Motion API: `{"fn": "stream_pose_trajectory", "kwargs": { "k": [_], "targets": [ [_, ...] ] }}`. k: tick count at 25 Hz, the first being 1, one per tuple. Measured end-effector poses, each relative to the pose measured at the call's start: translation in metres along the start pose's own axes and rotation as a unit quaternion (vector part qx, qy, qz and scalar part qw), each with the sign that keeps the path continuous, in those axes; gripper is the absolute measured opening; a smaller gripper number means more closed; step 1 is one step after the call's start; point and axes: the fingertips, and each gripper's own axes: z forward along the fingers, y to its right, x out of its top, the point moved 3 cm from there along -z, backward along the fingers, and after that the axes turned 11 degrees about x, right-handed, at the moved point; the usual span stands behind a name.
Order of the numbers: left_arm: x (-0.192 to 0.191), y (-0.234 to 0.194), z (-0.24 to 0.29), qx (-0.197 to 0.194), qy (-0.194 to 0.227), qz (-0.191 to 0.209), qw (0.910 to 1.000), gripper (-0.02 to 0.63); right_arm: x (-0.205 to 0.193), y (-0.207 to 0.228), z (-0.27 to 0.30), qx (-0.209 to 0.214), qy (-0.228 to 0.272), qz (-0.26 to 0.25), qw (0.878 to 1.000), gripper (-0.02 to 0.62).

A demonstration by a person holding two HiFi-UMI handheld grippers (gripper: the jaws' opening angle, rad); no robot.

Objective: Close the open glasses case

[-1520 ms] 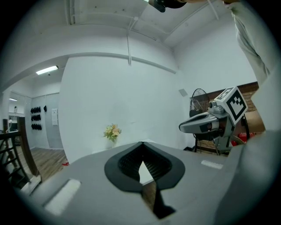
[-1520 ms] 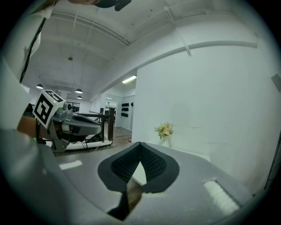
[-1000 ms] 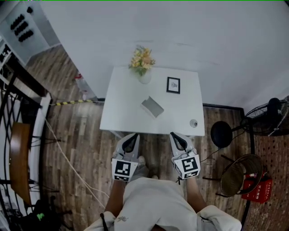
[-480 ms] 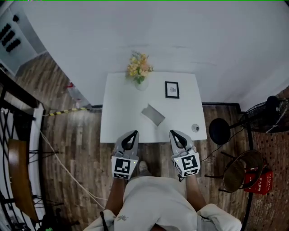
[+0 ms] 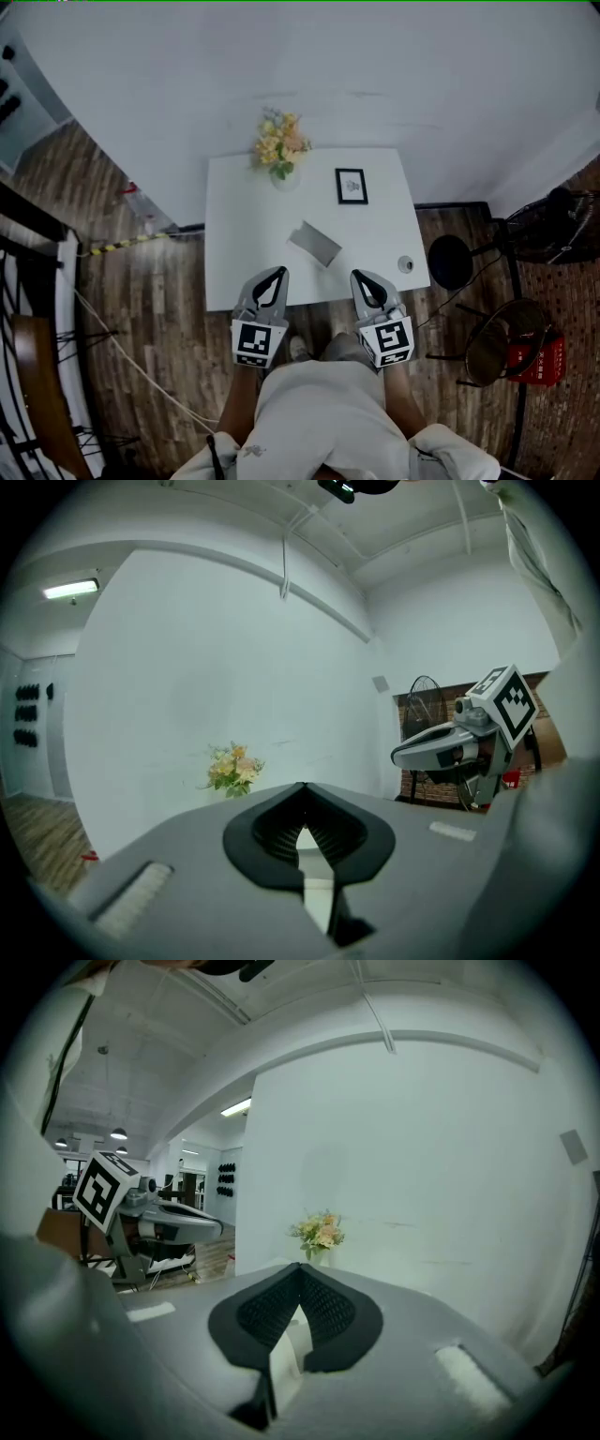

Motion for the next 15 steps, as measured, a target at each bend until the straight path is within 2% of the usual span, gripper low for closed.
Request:
{"fn": "stream_pose_trajectory", "kwargs": {
  "k": [7,15],
  "targets": [
    [-0.001,-0.002,0.026,-0.011,-0.001,-0.001,0.9999,0.020,-0.002,0.019,0.011,-0.011,-0.004,0.006,1.000,0.005],
    [-0.003,-0.009,0.061,0.005,-0.016,0.003,0.9999,0.020,-0.003,0.049,0.045,0.016,-0.003,0.007,1.000,0.005]
  ]
}}
